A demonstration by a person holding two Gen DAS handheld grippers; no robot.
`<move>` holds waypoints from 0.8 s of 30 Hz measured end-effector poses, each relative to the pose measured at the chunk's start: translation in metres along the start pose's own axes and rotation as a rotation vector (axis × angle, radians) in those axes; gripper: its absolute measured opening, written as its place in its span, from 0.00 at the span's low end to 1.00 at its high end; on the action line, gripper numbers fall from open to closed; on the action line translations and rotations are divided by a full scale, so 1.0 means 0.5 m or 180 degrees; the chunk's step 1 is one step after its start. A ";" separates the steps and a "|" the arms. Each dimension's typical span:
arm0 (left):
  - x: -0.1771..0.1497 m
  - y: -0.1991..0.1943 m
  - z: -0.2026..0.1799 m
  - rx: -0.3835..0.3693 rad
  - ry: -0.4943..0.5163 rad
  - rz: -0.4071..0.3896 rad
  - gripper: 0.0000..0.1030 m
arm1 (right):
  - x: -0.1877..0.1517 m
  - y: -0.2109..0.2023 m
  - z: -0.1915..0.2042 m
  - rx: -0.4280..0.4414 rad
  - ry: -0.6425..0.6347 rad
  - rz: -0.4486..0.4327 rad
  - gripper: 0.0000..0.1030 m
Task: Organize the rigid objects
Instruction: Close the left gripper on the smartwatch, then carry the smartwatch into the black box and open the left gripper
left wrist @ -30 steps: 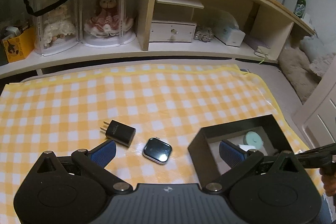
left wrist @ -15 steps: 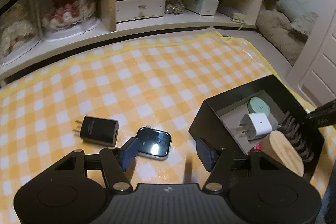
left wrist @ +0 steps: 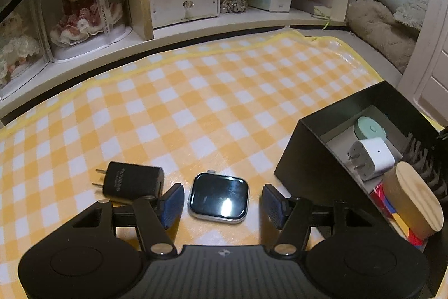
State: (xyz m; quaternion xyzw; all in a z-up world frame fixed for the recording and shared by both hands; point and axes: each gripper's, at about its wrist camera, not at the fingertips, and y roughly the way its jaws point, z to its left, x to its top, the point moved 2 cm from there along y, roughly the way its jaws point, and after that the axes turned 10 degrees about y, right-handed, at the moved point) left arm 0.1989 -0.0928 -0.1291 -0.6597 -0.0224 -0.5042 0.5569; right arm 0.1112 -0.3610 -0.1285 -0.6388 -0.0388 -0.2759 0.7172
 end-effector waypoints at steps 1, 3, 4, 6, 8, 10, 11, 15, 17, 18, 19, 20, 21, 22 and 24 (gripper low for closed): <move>0.001 0.002 -0.002 0.0010 -0.0005 -0.0007 0.60 | 0.000 0.000 0.000 0.0000 0.0002 0.0001 0.04; 0.001 0.003 -0.004 0.0050 -0.0029 -0.0003 0.51 | 0.000 0.000 0.000 0.0002 0.0005 0.0000 0.04; 0.001 0.002 -0.004 0.0096 -0.0015 0.0006 0.48 | -0.001 0.000 -0.001 0.0001 0.0006 -0.0001 0.04; 0.001 -0.002 -0.002 0.0089 -0.0060 0.0023 0.48 | 0.000 0.000 0.000 0.0001 0.0003 0.0000 0.04; 0.002 -0.009 0.001 0.0119 -0.0143 0.0042 0.48 | -0.001 0.000 -0.001 0.0003 0.0002 -0.0003 0.04; 0.006 -0.021 0.005 0.0151 -0.0216 0.0003 0.47 | 0.000 0.000 0.001 0.0004 0.0005 0.0001 0.04; 0.011 -0.031 0.006 0.0153 -0.0260 -0.0040 0.47 | 0.000 0.000 0.000 0.0005 0.0006 0.0001 0.04; 0.043 -0.078 -0.002 0.0101 -0.0347 -0.0248 0.47 | 0.001 -0.001 0.002 0.0003 0.0004 0.0002 0.04; 0.062 -0.105 -0.019 0.0021 -0.0334 -0.0363 0.47 | 0.001 -0.001 0.001 0.0008 0.0006 0.0001 0.04; 0.070 -0.116 -0.029 -0.0016 -0.0305 -0.0410 0.47 | 0.001 -0.001 0.003 0.0005 0.0006 0.0001 0.04; 0.078 -0.125 -0.041 -0.0054 -0.0259 -0.0451 0.47 | 0.001 -0.001 0.002 0.0008 0.0006 0.0001 0.04; 0.084 -0.134 -0.055 -0.0097 -0.0193 -0.0490 0.47 | 0.003 -0.001 0.003 0.0006 0.0004 0.0001 0.04; 0.092 -0.141 -0.071 -0.0143 -0.0107 -0.0523 0.47 | 0.003 -0.001 0.003 0.0004 0.0004 0.0002 0.04; 0.096 -0.147 -0.087 -0.0185 -0.0022 -0.0544 0.47 | 0.003 -0.001 0.003 0.0004 0.0004 0.0002 0.04; 0.103 -0.152 -0.120 -0.0271 0.0151 -0.0549 0.47 | 0.003 -0.001 0.003 0.0006 0.0006 0.0002 0.04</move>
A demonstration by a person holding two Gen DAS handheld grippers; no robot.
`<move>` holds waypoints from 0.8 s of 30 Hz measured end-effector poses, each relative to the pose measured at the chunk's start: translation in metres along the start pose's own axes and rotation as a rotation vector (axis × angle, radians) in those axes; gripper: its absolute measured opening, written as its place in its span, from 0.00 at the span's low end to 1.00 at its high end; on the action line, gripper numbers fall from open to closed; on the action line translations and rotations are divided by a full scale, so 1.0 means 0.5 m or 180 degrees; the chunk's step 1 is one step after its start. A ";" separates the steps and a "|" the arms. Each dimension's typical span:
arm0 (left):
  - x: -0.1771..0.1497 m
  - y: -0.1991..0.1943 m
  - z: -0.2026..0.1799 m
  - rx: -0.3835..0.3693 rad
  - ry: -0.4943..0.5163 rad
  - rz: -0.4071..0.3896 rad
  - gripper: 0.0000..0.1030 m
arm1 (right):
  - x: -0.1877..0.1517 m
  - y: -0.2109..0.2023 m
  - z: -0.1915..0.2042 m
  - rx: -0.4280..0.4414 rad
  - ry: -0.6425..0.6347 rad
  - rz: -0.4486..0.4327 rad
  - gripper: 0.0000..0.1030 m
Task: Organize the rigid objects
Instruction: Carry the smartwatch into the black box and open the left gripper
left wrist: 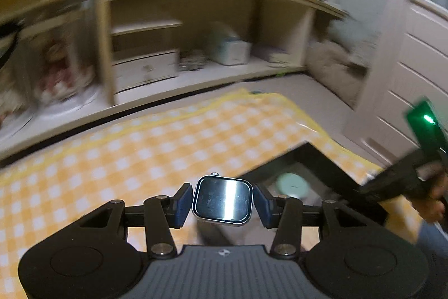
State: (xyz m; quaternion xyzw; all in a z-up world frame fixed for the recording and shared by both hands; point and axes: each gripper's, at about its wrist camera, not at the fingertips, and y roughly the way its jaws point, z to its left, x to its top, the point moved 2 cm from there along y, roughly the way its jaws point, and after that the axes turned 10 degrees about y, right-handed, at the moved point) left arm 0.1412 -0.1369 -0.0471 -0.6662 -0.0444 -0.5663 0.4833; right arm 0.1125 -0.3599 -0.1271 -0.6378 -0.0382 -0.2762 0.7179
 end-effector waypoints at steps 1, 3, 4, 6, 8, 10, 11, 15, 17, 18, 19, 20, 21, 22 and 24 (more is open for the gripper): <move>0.001 0.001 -0.015 -0.0041 0.0072 0.0013 0.47 | 0.000 0.000 0.000 0.0000 0.0001 0.0000 0.04; 0.001 0.008 -0.040 -0.0087 0.0219 0.0062 0.47 | 0.000 0.000 0.000 -0.0002 -0.0001 0.0000 0.04; -0.002 0.013 -0.051 -0.0095 0.0280 0.0093 0.47 | 0.000 0.000 0.000 -0.0003 -0.0001 0.0000 0.04; -0.009 0.025 -0.066 -0.0122 0.0386 0.0173 0.47 | 0.000 0.000 0.000 -0.0001 0.0001 0.0000 0.04; -0.021 0.035 -0.078 -0.0169 0.0459 0.0249 0.47 | 0.000 0.000 0.000 -0.0002 0.0000 0.0000 0.04; -0.030 0.042 -0.088 -0.0213 0.0504 0.0300 0.47 | 0.000 0.000 0.000 -0.0003 -0.0001 0.0000 0.04; -0.033 0.046 -0.092 -0.0224 0.0526 0.0318 0.48 | 0.000 0.000 0.000 -0.0003 -0.0001 0.0000 0.04; -0.038 0.059 -0.091 -0.0203 0.0542 0.0344 0.48 | 0.000 0.000 0.000 -0.0001 0.0000 0.0000 0.04; -0.040 0.060 -0.089 -0.0162 0.0539 0.0334 0.49 | -0.001 0.001 -0.001 0.0001 0.0002 0.0000 0.04; -0.040 0.060 -0.087 -0.0138 0.0523 0.0332 0.51 | 0.000 0.000 0.000 0.0003 0.0001 -0.0001 0.04; -0.040 0.059 -0.084 -0.0112 0.0495 0.0345 0.63 | -0.001 0.001 0.000 -0.0002 0.0001 0.0002 0.04; -0.039 0.056 -0.082 -0.0114 0.0475 0.0337 0.65 | -0.001 0.001 0.000 0.0000 -0.0001 0.0002 0.04; -0.037 0.052 -0.082 -0.0145 0.0454 0.0319 0.67 | -0.001 0.000 -0.001 -0.0005 -0.0001 0.0002 0.04; -0.036 0.049 -0.081 -0.0146 0.0434 0.0340 0.67 | -0.001 -0.001 0.001 -0.0003 0.0003 0.0003 0.04; -0.035 0.045 -0.082 -0.0146 0.0436 0.0367 0.67 | -0.001 -0.001 0.002 -0.0005 -0.0001 0.0003 0.04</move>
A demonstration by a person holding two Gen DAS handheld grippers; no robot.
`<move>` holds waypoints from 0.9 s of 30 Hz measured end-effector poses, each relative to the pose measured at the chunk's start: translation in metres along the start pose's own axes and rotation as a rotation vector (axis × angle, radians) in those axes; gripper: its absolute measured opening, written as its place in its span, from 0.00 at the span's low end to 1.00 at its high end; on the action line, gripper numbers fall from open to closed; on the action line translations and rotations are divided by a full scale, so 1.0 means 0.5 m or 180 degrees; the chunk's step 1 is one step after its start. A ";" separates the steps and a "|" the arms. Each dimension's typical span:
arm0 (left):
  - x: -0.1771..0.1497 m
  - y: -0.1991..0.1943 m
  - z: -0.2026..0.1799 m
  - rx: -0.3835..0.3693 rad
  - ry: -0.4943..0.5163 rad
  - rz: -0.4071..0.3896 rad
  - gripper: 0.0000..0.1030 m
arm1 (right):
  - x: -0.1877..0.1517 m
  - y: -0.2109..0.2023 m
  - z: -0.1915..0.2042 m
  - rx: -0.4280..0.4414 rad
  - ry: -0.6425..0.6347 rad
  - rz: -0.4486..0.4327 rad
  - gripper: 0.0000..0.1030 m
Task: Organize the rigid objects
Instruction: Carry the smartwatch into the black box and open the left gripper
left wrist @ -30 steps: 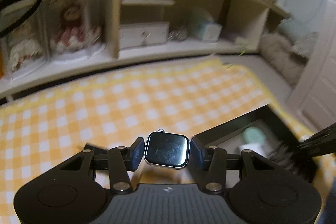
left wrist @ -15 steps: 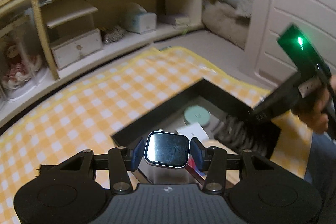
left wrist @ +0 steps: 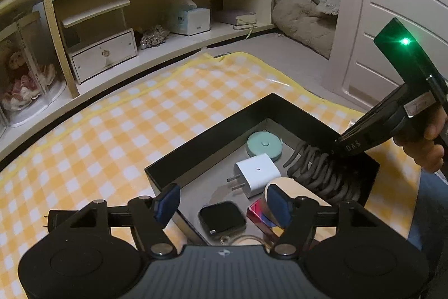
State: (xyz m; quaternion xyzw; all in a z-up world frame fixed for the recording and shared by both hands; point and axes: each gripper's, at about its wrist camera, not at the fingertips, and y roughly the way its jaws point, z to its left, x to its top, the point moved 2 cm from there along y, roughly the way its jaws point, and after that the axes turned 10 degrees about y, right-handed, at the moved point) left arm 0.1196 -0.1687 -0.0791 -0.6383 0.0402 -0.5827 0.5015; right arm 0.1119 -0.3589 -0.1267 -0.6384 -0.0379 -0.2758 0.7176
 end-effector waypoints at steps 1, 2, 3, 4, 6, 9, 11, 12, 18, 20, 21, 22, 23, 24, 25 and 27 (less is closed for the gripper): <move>-0.001 0.000 -0.001 -0.0008 -0.0009 0.0017 0.67 | 0.000 0.000 0.000 0.0001 0.0004 0.0001 0.04; -0.001 -0.002 -0.001 -0.0016 -0.0019 0.0032 0.67 | 0.000 0.000 -0.001 0.0004 0.0005 0.0001 0.04; -0.002 -0.003 -0.003 -0.0027 -0.0022 0.0043 0.67 | 0.000 0.000 0.000 0.0002 0.0004 0.0000 0.04; -0.002 -0.004 -0.004 -0.0032 -0.0025 0.0054 0.67 | 0.001 0.000 0.000 0.0003 0.0005 0.0001 0.04; -0.002 -0.007 -0.007 -0.0050 -0.0039 0.0083 0.67 | 0.000 0.000 0.000 0.0002 0.0004 0.0001 0.04; -0.001 -0.010 -0.011 -0.0092 -0.0090 0.0113 0.67 | 0.000 0.000 0.000 0.0002 0.0004 0.0000 0.04; 0.001 -0.014 -0.014 -0.0112 -0.0139 0.0133 0.67 | 0.000 0.000 0.000 0.0002 0.0004 0.0000 0.04; 0.001 -0.015 -0.015 -0.0124 -0.0159 0.0141 0.67 | 0.000 0.000 0.000 0.0002 0.0004 0.0000 0.04; 0.008 -0.031 -0.021 -0.0220 -0.0336 0.0205 0.67 | 0.000 0.001 -0.001 0.0003 0.0005 0.0001 0.04; 0.012 -0.040 -0.027 -0.0257 -0.0351 0.0214 0.67 | 0.000 0.000 0.000 0.0000 0.0002 0.0001 0.04; 0.014 -0.044 -0.030 -0.0270 -0.0351 0.0212 0.67 | 0.000 0.001 -0.001 -0.0001 0.0001 0.0000 0.04; 0.015 -0.048 -0.034 -0.0292 -0.0353 0.0215 0.67 | 0.000 0.001 -0.001 0.0001 0.0003 0.0001 0.04; 0.017 -0.053 -0.038 -0.0318 -0.0354 0.0216 0.67 | 0.000 0.000 0.000 0.0002 0.0003 0.0001 0.04; 0.018 -0.056 -0.040 -0.0336 -0.0354 0.0216 0.67 | 0.000 0.000 0.000 0.0001 0.0001 0.0000 0.04; 0.019 -0.059 -0.043 -0.0349 -0.0353 0.0218 0.68 | 0.000 0.000 0.000 0.0000 0.0000 0.0000 0.04; 0.021 -0.065 -0.050 -0.0355 -0.0346 0.0221 0.73 | 0.000 0.000 0.000 0.0001 0.0003 0.0001 0.04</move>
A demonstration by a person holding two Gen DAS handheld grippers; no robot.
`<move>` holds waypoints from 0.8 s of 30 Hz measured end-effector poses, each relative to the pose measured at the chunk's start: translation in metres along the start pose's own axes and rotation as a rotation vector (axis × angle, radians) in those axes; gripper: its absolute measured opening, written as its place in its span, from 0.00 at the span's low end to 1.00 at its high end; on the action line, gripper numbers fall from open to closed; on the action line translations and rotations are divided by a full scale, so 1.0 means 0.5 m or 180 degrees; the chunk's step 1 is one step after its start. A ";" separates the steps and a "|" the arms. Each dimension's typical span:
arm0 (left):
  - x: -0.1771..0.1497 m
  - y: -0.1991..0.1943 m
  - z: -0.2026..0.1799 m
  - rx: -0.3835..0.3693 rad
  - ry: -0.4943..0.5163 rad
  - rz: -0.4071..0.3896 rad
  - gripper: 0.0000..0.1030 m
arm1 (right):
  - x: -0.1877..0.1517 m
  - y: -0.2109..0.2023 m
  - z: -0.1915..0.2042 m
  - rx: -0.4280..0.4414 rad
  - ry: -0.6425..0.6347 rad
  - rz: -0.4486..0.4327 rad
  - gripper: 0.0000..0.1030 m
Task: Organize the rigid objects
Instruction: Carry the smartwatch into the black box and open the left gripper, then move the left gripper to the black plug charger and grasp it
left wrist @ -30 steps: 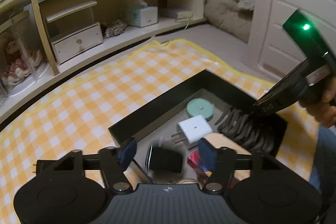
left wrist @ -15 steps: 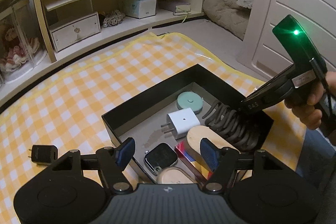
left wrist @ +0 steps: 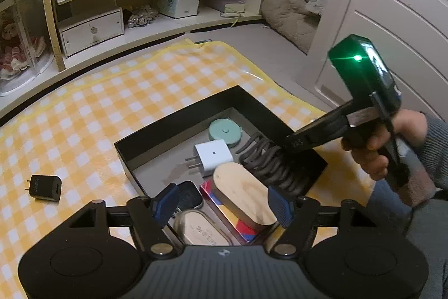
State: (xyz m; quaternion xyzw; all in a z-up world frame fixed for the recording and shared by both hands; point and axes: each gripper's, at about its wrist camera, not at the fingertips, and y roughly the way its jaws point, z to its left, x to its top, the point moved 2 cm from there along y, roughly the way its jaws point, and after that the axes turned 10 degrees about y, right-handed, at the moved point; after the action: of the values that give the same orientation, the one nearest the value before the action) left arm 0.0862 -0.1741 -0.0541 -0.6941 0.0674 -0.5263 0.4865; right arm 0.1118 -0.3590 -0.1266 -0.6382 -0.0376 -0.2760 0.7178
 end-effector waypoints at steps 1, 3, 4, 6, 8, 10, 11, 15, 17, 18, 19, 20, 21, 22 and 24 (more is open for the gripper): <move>0.000 -0.003 -0.003 0.0002 0.0007 -0.0003 0.76 | 0.000 0.000 0.000 0.0000 0.0000 0.0000 0.04; 0.000 -0.009 -0.009 0.0002 0.0012 -0.0018 0.80 | 0.000 0.000 0.000 -0.0002 -0.0003 0.0000 0.04; 0.001 -0.012 -0.012 0.0006 0.0008 -0.0025 0.85 | 0.000 0.000 0.000 -0.0004 -0.0004 0.0001 0.04; 0.003 -0.018 -0.014 0.0023 -0.0006 -0.0049 0.94 | -0.001 0.000 0.000 -0.0002 -0.0003 0.0001 0.04; 0.005 -0.023 -0.016 0.0050 -0.0036 -0.0072 1.00 | -0.001 0.000 0.000 -0.0002 -0.0004 0.0001 0.04; 0.007 -0.027 -0.016 0.0065 -0.0058 -0.0076 1.00 | -0.001 0.000 0.001 -0.0002 -0.0004 0.0001 0.04; 0.008 -0.029 -0.016 0.0072 -0.0066 -0.0069 1.00 | -0.001 0.000 0.000 -0.0002 -0.0004 0.0001 0.04; 0.008 -0.035 -0.011 0.0128 -0.0139 -0.0087 1.00 | -0.001 0.000 0.001 -0.0004 -0.0005 0.0001 0.04; 0.008 -0.038 -0.002 0.0170 -0.0207 -0.0101 1.00 | -0.001 0.000 0.000 -0.0003 -0.0005 0.0001 0.04; 0.009 -0.039 0.003 0.0197 -0.0243 -0.0109 1.00 | -0.001 0.000 0.000 -0.0002 -0.0004 0.0002 0.04; 0.009 -0.040 0.009 0.0228 -0.0282 -0.0116 1.00 | -0.001 0.000 0.000 -0.0002 -0.0003 0.0002 0.04; 0.009 -0.040 0.018 0.0262 -0.0326 -0.0121 1.00 | -0.001 0.000 0.000 -0.0002 -0.0004 0.0001 0.04; 0.009 -0.041 0.028 0.0302 -0.0375 -0.0126 1.00 | -0.001 -0.001 0.001 -0.0002 -0.0004 0.0001 0.04; 0.008 -0.041 0.041 0.0356 -0.0431 -0.0133 1.00 | -0.001 -0.001 0.001 -0.0002 -0.0004 0.0001 0.04; 0.005 -0.043 0.070 0.0487 -0.0542 -0.0143 1.00 | -0.001 -0.001 0.001 -0.0002 -0.0003 0.0001 0.04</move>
State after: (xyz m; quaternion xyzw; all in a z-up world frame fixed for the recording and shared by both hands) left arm 0.1060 -0.1432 -0.0354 -0.6984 -0.0301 -0.4798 0.5302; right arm 0.1115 -0.3585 -0.1264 -0.6385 -0.0377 -0.2755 0.7176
